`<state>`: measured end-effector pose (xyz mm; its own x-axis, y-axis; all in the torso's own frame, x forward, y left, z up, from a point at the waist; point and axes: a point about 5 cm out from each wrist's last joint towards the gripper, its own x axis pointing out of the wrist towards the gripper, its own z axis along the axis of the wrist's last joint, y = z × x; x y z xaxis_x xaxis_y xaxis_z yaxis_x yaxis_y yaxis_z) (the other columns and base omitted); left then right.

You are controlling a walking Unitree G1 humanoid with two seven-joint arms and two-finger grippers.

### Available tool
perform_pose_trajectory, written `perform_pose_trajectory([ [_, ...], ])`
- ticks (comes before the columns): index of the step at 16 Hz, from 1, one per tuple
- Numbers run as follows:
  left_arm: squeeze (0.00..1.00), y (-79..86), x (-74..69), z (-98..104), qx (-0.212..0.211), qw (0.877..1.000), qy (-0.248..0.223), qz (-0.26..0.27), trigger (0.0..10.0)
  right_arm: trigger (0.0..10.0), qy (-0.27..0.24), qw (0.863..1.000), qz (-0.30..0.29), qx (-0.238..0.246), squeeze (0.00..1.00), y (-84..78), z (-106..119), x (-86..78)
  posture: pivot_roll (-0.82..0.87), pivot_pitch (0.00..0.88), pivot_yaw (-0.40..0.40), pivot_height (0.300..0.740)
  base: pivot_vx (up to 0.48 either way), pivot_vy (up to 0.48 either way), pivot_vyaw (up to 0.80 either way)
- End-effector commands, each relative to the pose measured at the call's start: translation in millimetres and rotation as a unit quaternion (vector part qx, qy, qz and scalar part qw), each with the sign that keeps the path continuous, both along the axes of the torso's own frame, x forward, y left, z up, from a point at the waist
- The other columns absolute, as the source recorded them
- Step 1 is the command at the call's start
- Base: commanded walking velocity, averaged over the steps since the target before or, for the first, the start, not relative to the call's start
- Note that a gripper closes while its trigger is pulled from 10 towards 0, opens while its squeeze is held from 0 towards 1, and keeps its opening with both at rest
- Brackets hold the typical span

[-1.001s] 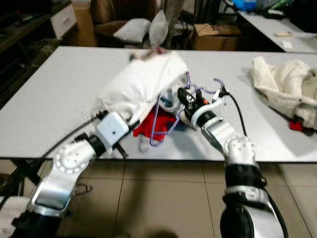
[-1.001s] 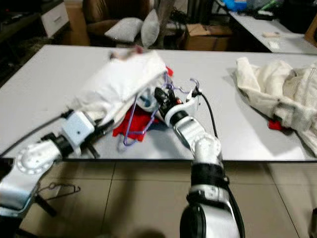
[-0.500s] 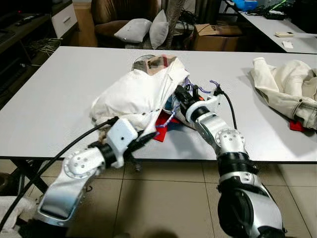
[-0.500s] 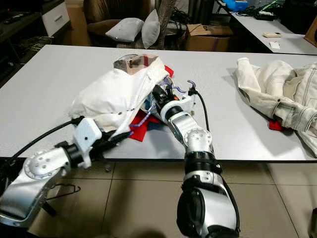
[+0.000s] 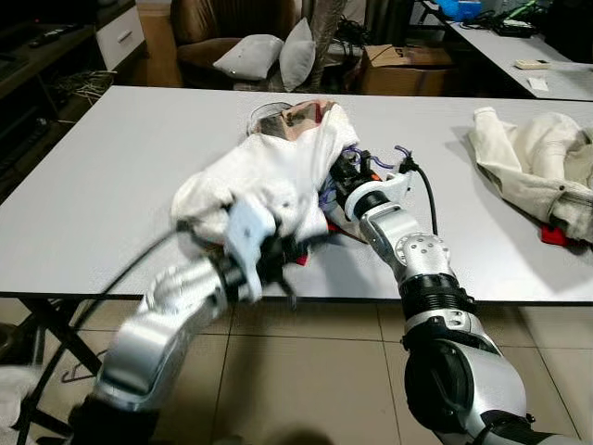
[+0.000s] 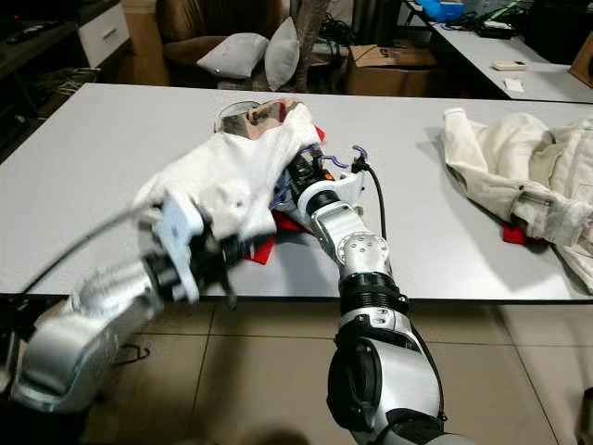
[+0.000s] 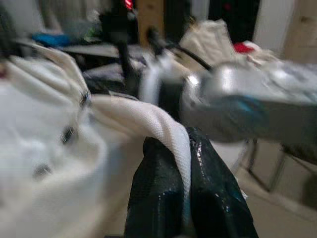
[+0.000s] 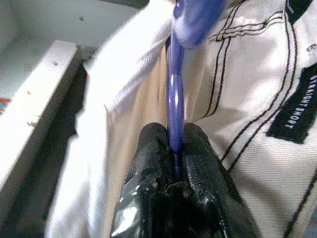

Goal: Hang hanger

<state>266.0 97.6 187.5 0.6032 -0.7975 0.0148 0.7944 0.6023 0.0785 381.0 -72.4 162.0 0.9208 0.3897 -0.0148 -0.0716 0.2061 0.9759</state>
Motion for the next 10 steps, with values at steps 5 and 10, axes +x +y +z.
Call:
perform_pose_trajectory([
  [5, 0.0, 0.6, 20.1, 22.5, -0.045, 0.998, 0.003, 0.035, 0.1, 10.0, -0.015, 0.995, 0.094, -0.008, 0.0, 52.0, 1.3, -22.9, 0.17, 0.0, -0.022, 0.74, 0.0, 0.0, 0.0],
  [10, 0.0, -11.1, 8.8, -9.0, 0.021, 0.993, 0.117, -0.021, 0.2, 10.0, 0.013, 0.995, 0.038, 0.093, 0.0, 33.5, 9.6, -16.1, 0.15, 0.0, 0.001, 0.74, 0.0, 0.0, 0.0],
])
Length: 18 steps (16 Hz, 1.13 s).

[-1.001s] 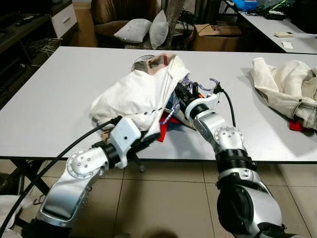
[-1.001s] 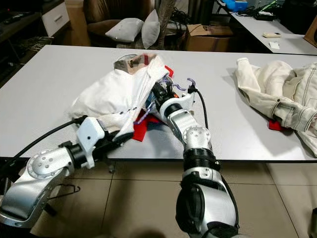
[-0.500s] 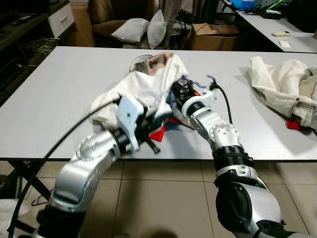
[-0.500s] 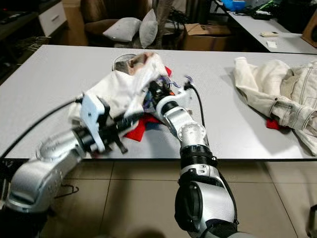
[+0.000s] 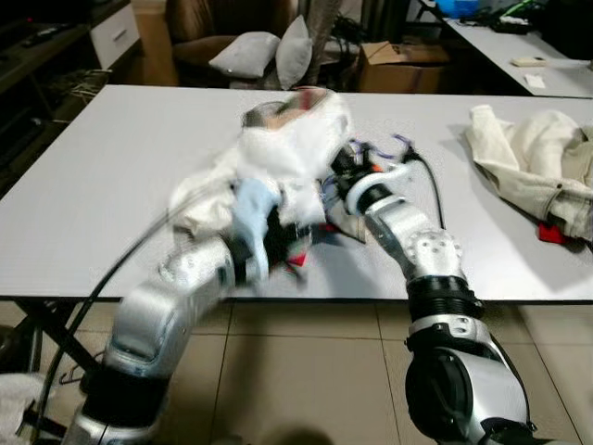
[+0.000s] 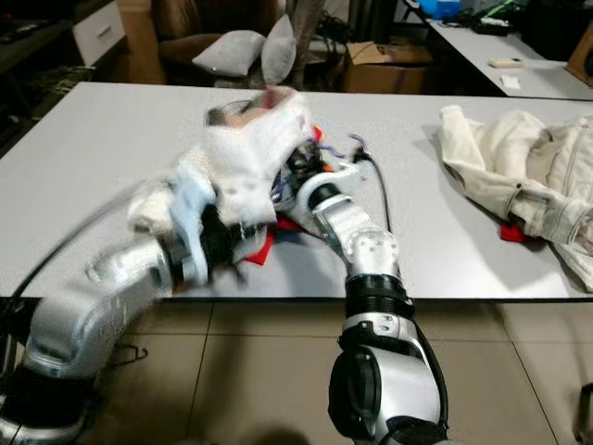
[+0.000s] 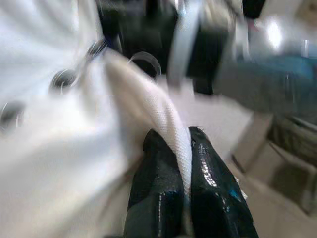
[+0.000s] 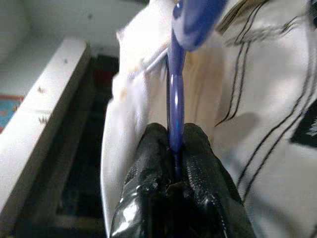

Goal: Hang hanger

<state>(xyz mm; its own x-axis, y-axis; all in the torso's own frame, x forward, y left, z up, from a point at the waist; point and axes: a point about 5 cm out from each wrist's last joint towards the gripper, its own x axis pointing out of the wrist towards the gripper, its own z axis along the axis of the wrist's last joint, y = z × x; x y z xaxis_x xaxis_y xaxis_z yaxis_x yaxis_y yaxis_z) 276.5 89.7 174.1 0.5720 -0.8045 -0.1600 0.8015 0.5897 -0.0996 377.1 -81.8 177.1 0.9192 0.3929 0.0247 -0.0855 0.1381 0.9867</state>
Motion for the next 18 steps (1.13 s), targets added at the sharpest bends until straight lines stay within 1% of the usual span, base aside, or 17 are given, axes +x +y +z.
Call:
perform_pose_trajectory([
  [1, 0.0, -2.2, -1.4, 5.1, -0.004, 1.0, -0.006, -0.009, 0.0, 10.0, 0.025, 0.997, 0.026, 0.07, 0.0, 37.5, -4.7, -10.7, 0.15, 0.0, 0.001, 0.74, 0.0, 0.0, 0.0],
  [2, 0.0, -2.4, 0.1, 10.0, -0.019, 1.0, -0.012, -0.002, 0.0, 10.0, 0.029, 0.997, 0.023, 0.069, 0.0, 34.5, -4.9, -9.8, 0.15, 0.0, 0.001, 0.74, 0.0, 0.0, 0.0],
  [3, 0.0, -3.3, 2.4, 15.4, -0.035, 0.999, -0.02, 0.004, 0.0, 10.0, 0.03, 0.997, 0.031, 0.06, 0.0, 36.1, -5.8, -10.6, 0.15, 0.0, -0.001, 0.74, 0.0, 0.0, 0.0],
  [4, 0.0, -5.1, 7.3, 27.7, -0.069, 0.997, -0.031, 0.017, 0.0, 10.0, 0.034, 0.997, 0.049, 0.045, 0.0, 42.5, -7.9, -13.9, 0.15, 0.0, -0.001, 0.74, 0.0, 0.0, 0.0],
  [5, 0.0, -6.2, 13.5, 40.7, -0.104, 0.993, -0.041, 0.031, 0.0, 10.0, 0.038, 0.996, 0.075, 0.035, 0.0, 53.0, -11.2, -19.6, 0.16, 0.0, -0.008, 0.74, 0.0, 0.0, 0.0],
  [6, 0.0, -5.0, 19.1, 47.4, -0.115, 0.991, -0.052, 0.049, 0.0, 10.0, 0.038, 0.994, 0.099, 0.027, 0.0, 62.0, -13.1, -25.2, 0.16, 0.0, -0.008, 0.74, 0.0, 0.0, 0.0],
  [7, 0.0, -1.3, 25.2, 49.6, -0.118, 0.988, -0.06, 0.077, 0.0, 10.0, 0.034, 0.992, 0.116, 0.025, 0.0, 67.3, -12.6, -29.2, 0.16, 0.0, -0.008, 0.74, 0.0, 0.0, 0.0],
  [8, 0.0, 7.4, 34.0, 48.8, -0.111, 0.984, -0.065, 0.124, 0.0, 10.0, 0.027, 0.991, 0.13, 0.027, 0.0, 68.8, -10.0, -32.4, 0.15, 0.0, -0.006, 0.74, 0.0, 0.0, 0.0],
  [10, 0.0, 21.7, 42.3, 43.0, -0.077, 0.98, -0.067, 0.173, 0.0, 10.0, 0.019, 0.99, 0.136, 0.034, 0.0, 61.8, -6.5, -34.1, 0.15, 0.0, -0.007, 0.74, 0.0, 0.0, 0.0],
  [11, 0.0, 29.9, 46.6, 40.5, -0.063, 0.975, -0.065, 0.205, 2.6, 10.0, 0.017, 0.99, 0.139, 0.037, 0.0, 56.2, -6.0, -35.2, 0.15, 0.0, -0.008, 0.74, 0.0, 0.0, 0.0],
  [12, 0.0, 36.1, 50.8, 38.4, -0.062, 0.969, -0.053, 0.233, 10.0, 10.0, 0.014, 0.989, 0.145, 0.031, 0.0, 52.7, -6.9, -37.6, 0.15, 0.0, -0.01, 0.74, 0.0, 0.0, 0.0],
  [13, 0.0, 39.5, 52.7, 36.0, -0.06, 0.967, -0.04, 0.243, 10.0, 10.0, 0.012, 0.988, 0.149, 0.026, 0.0, 50.5, -8.0, -39.9, 0.15, 0.0, -0.013, 0.74, 0.0, 0.0, 0.0],
  [14, 0.0, 42.2, 54.1, 33.4, -0.045, 0.966, -0.04, 0.251, 10.0, 10.0, 0.012, 0.988, 0.15, 0.027, 0.0, 48.9, -8.4, -41.6, 0.15, 0.0, -0.013, 0.74, 0.0, 0.0, 0.0],
  [15, 1.0, 46.3, 56.3, 28.1, -0.031, 0.964, -0.032, 0.263, 10.0, 10.0, 0.012, 0.988, 0.152, 0.027, 0.0, 46.3, -8.6, -44.0, 0.14, 0.0, -0.016, 0.74, 0.0, 0.0, 0.0],
  [16, 1.0, 49.5, 55.5, 25.8, -0.036, 0.964, -0.019, 0.264, 10.0, 10.0, 0.01, 0.988, 0.15, 0.019, 0.0, 42.1, -8.7, -45.9, 0.13, 0.0, -0.012, 0.74, 0.0, 0.0, 0.0],
  [17, 1.0, 49.5, 54.6, 26.6, -0.041, 0.965, -0.017, 0.26, 10.0, 10.0, 0.011, 0.989, 0.148, 0.016, 0.0, 40.8, -8.8, -46.2, 0.13, 0.0, -0.011, 0.74, 0.0, 0.0, 0.0],
  [18, 1.0, 48.9, 52.4, 28.8, -0.05, 0.968, -0.014, 0.246, 10.0, 10.0, 0.011, 0.99, 0.143, 0.012, 0.0, 37.5, -9.2, -46.0, 0.13, 0.0, -0.01, 0.74, 0.0, 0.0, 0.0],
])
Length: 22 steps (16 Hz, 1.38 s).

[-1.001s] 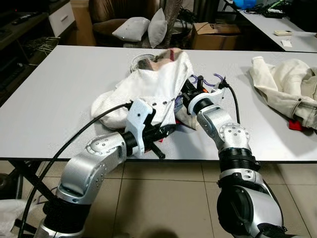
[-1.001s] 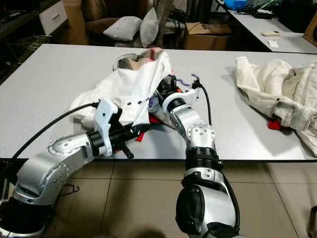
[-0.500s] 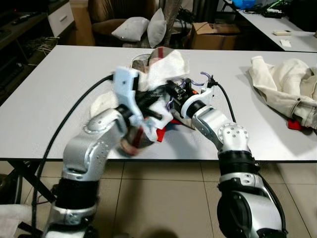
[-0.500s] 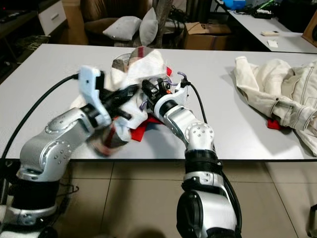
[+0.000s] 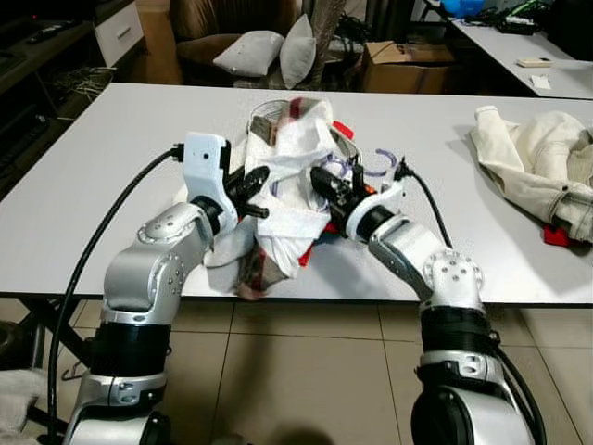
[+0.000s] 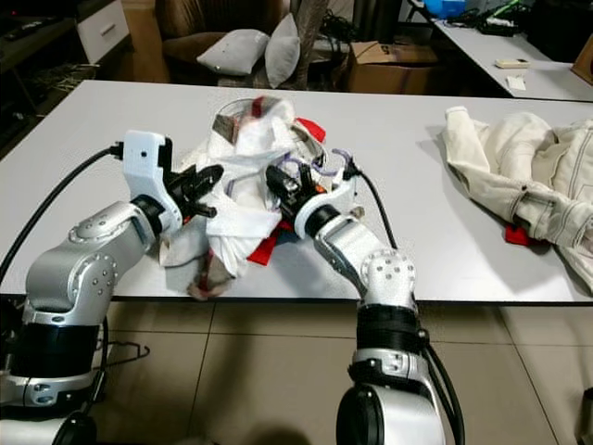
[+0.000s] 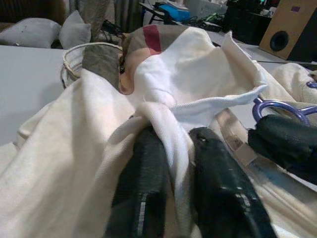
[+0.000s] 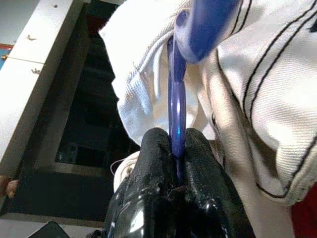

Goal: Hang hanger

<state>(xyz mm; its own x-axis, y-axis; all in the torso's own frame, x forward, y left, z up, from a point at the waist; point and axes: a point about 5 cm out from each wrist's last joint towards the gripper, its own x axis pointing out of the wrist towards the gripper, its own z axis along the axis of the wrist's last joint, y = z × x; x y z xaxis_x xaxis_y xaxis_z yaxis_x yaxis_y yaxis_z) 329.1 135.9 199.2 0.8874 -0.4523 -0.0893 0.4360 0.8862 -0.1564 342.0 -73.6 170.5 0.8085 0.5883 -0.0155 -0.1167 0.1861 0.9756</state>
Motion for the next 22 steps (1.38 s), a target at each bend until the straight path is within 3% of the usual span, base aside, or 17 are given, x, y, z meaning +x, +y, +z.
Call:
perform_pose_trajectory([
  [1, 1.0, 5.3, -4.2, 5.4, -0.001, 1.0, -0.002, -0.014, 10.0, 10.0, 0.013, 0.999, 0.02, 0.044, 0.0, 21.7, -2.1, -9.4, 0.13, 0.0, -0.01, 0.74, 0.0, 0.0, 0.0],
  [8, 1.0, 33.1, -11.1, 4.9, 0.026, 0.999, 0.015, -0.017, 10.0, 10.0, -0.012, 1.0, 0.0, 0.0, 0.0, 1.0, 5.7, -9.0, 0.1, 0.0, -0.003, 0.74, 0.0, 0.0, 0.0],
  [10, 1.0, 39.6, -15.6, 9.9, 0.016, 1.0, -0.003, -0.017, 10.0, 10.0, -0.035, 0.999, -0.008, -0.021, 0.0, -4.4, 9.7, -10.3, 0.1, 0.0, 0.007, 0.74, 0.0, 0.0, 0.0],
  [11, 0.12, 49.9, -23.2, 12.9, 0.004, 1.0, -0.022, 0.001, 10.0, 10.0, -0.087, 0.993, 0.009, -0.082, 0.0, -6.4, 18.6, -17.0, 0.09, 0.0, 0.013, 0.74, 0.0, 0.0, 0.0],
  [12, 0.12, 52.0, -25.0, 12.8, 0.004, 1.0, -0.024, 0.005, 10.0, 10.0, -0.097, 0.991, 0.013, -0.093, 0.0, -6.4, 20.6, -18.9, 0.09, 0.0, 0.013, 0.74, 0.0, 0.0, 0.0],
  [13, 0.0, 58.8, -31.2, 10.8, 0.022, 0.999, -0.025, 0.018, 10.0, 10.0, -0.143, 0.982, 0.032, -0.12, 0.0, -8.8, 31.4, -27.7, 0.08, 0.0, 0.013, 0.74, 0.0, 0.0, 0.8],
  [14, 0.0, 66.1, -40.2, 9.3, 0.038, 0.998, -0.024, 0.031, 10.0, 10.0, -0.181, 0.968, 0.056, -0.165, 0.0, -13.8, 39.0, -41.2, 0.07, 0.0, 0.018, 0.74, 0.0, 0.0, 0.8],
  [16, 0.0, 70.6, -51.3, 6.8, 0.053, 0.998, -0.021, 0.034, 10.0, 10.0, -0.2, 0.952, 0.073, -0.22, 0.0, -23.0, 40.2, -54.7, 0.06, 0.0, 0.03, 0.74, 0.0, 0.0, 0.8],
  [17, 0.0, 69.4, -61.3, 2.4, 0.068, 0.997, -0.018, 0.026, 10.0, 10.0, -0.208, 0.938, 0.08, -0.266, 0.0, -35.5, 38.9, -65.0, 0.05, 0.0, 0.035, 0.74, 0.0, 0.0, 0.8],
  [20, 0.0, 52.9, -80.6, -23.8, 0.107, 0.994, 0.012, 0.001, 10.0, 10.0, -0.228, 0.912, 0.102, -0.327, 0.0, -60.4, 37.4, -92.7, 0.06, 0.0, 0.013, 0.74, 0.0, 0.0, 0.8],
  [22, 0.0, 39.9, -89.0, -31.7, 0.116, 0.993, 0.011, -0.013, 10.0, 10.0, -0.232, 0.895, 0.123, -0.361, 0.0, -66.5, 35.1, -107.3, 0.04, 0.0, -0.005, 0.74, 0.0, 0.0, 0.8],
])
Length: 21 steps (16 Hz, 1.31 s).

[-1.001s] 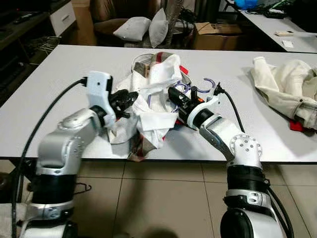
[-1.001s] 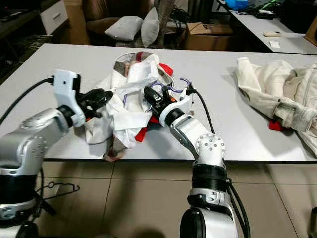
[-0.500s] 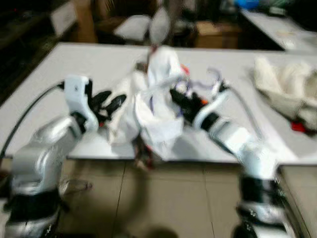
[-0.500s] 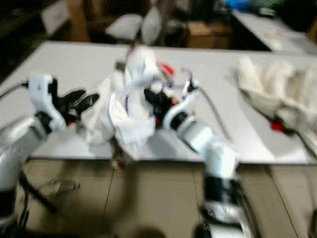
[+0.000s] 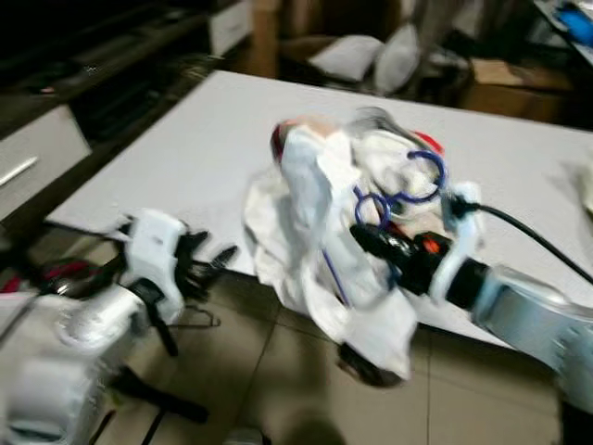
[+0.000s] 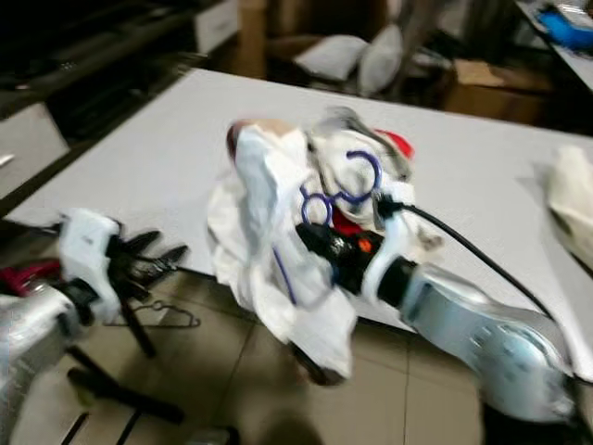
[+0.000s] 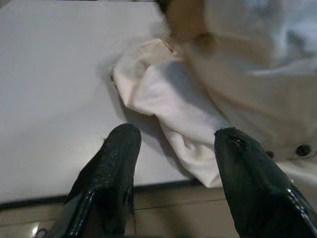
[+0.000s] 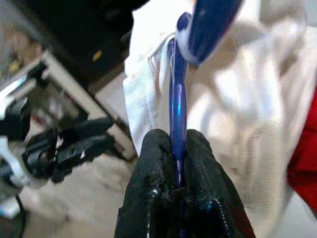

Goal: Hang hanger

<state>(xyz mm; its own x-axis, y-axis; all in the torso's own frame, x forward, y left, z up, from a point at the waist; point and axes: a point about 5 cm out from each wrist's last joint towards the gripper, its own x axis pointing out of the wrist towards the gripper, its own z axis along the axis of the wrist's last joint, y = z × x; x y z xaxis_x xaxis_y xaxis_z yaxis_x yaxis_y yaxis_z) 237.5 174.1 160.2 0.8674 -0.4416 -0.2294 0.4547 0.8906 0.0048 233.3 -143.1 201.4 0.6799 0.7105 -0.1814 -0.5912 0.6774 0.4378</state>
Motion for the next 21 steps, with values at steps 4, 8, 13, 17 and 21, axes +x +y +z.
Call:
perform_pose_trajectory([
  [4, 0.0, -13.0, -7.9, -9.4, -0.005, 1.0, 0.002, 0.007, 10.0, 10.0, 0.003, 0.998, 0.035, -0.047, 0.0, -3.8, -4.5, -18.3, 0.03, 0.0, -0.003, 0.74, 0.0, 0.0, 0.8],
  [8, 0.0, -19.1, -17.4, -10.8, 0.011, 1.0, -0.002, 0.016, 10.0, 10.0, 0.031, 0.993, 0.064, -0.095, 0.0, -4.4, -18.0, -29.1, 0.05, 0.0, -0.044, 0.74, 0.0, 0.0, 0.8],
  [13, 0.0, -22.3, -19.5, -7.7, 0.005, 1.0, -0.007, 0.024, 10.0, 10.0, 0.05, 0.989, 0.058, -0.13, 0.0, -7.2, -27.8, -25.3, 0.05, 0.012, -0.063, 0.74, 0.0, 0.0, 0.8],
  [17, 0.0, -25.0, -22.3, -6.3, -0.002, 1.0, -0.002, 0.025, 10.0, 10.0, 0.039, 0.991, 0.051, -0.12, 0.0, -4.8, -28.7, -26.8, 0.05, 0.026, -0.055, 0.74, 0.0, 0.0, 0.8],
  [21, 0.0, -26.3, -21.5, -6.8, 0.0, 1.0, 0.007, 0.013, 10.0, 10.0, 0.055, 0.99, 0.054, -0.114, 0.0, -2.5, -35.4, -33.2, 0.05, 0.027, -0.039, 0.74, 0.0, 0.0, 0.8],
])
